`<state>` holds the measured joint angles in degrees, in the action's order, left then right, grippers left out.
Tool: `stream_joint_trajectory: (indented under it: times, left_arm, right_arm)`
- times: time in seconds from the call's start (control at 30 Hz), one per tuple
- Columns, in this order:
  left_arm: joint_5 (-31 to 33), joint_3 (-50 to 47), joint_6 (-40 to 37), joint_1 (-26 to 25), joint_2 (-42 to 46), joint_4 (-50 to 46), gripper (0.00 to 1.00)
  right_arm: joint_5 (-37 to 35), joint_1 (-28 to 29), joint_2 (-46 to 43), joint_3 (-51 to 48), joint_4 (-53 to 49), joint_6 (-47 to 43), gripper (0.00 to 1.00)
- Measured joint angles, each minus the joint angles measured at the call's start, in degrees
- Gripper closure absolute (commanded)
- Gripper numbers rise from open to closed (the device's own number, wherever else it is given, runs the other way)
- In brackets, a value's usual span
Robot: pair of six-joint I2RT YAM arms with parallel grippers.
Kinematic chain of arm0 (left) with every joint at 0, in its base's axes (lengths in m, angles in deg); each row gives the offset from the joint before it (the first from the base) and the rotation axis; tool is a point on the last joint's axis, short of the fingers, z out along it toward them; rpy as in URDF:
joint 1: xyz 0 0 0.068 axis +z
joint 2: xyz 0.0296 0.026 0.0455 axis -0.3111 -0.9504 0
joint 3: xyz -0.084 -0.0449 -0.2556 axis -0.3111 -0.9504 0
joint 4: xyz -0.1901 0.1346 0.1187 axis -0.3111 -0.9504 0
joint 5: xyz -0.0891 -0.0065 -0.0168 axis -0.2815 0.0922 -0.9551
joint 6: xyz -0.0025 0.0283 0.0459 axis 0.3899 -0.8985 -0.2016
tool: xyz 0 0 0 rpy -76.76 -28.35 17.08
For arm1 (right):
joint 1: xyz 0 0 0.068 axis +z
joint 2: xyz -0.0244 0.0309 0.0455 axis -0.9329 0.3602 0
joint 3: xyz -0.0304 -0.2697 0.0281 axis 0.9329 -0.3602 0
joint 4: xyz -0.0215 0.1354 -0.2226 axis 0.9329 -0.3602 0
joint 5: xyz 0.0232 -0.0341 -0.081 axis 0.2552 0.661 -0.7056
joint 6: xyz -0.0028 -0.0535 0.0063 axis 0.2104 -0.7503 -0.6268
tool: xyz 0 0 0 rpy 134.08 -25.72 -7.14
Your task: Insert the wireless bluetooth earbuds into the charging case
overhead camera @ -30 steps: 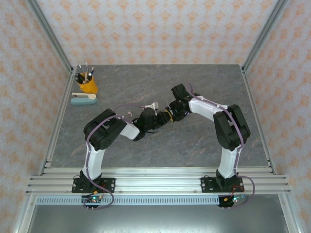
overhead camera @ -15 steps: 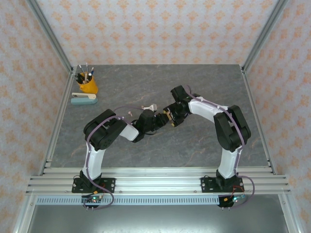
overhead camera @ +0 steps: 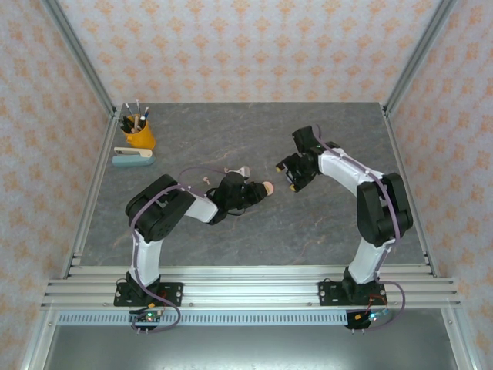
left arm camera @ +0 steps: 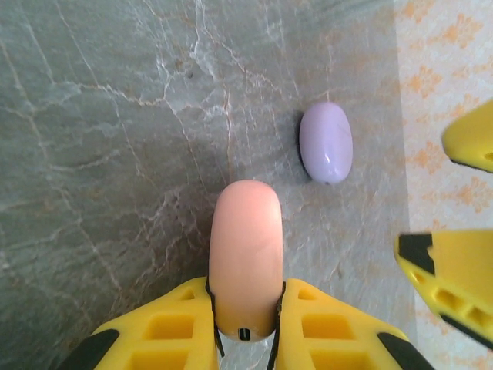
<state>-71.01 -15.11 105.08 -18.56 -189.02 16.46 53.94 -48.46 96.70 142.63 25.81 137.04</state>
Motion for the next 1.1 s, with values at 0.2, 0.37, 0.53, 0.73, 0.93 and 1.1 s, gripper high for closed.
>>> stream_joint_trajectory:
  times: [0.2, 0.37, 0.53, 0.73, 0.93, 1.1]
  left_arm:
    - [-5.9, 0.0, -2.64, 1.55, 1.81, -4.87, 0.82]
    - [-8.87, 0.02, -3.41, 2.25, 2.01, -6.08, 0.82]
    - [-10.21, 0.02, -3.48, 2.34, 2.01, -6.45, 0.82]
    - [-10.38, 0.02, -3.5, 2.34, 2.01, -6.73, 0.82]
    - [-10.38, 0.02, -4.0, 2.34, 2.01, -6.84, 0.78]
    - [-10.36, 0.02, -4.09, 2.34, 2.01, -6.97, 0.75]
  right_arm:
    - [3.41, 0.04, 4.44, 0.28, 1.99, -3.67, 0.42]
    - [5.95, 0.04, 6.36, 0.26, 4.55, -2.82, 0.49]
    - [8.0, 0.13, 7.39, -0.57, 7.65, -0.5, 0.53]
    - [8.28, 0.98, 7.85, -1.84, 8.79, 0.79, 0.55]
    - [8.39, 2.19, 8.83, -1.81, 9.2, 1.2, 0.58]
    - [8.35, 2.4, 8.9, -1.81, 9.2, 1.18, 0.59]
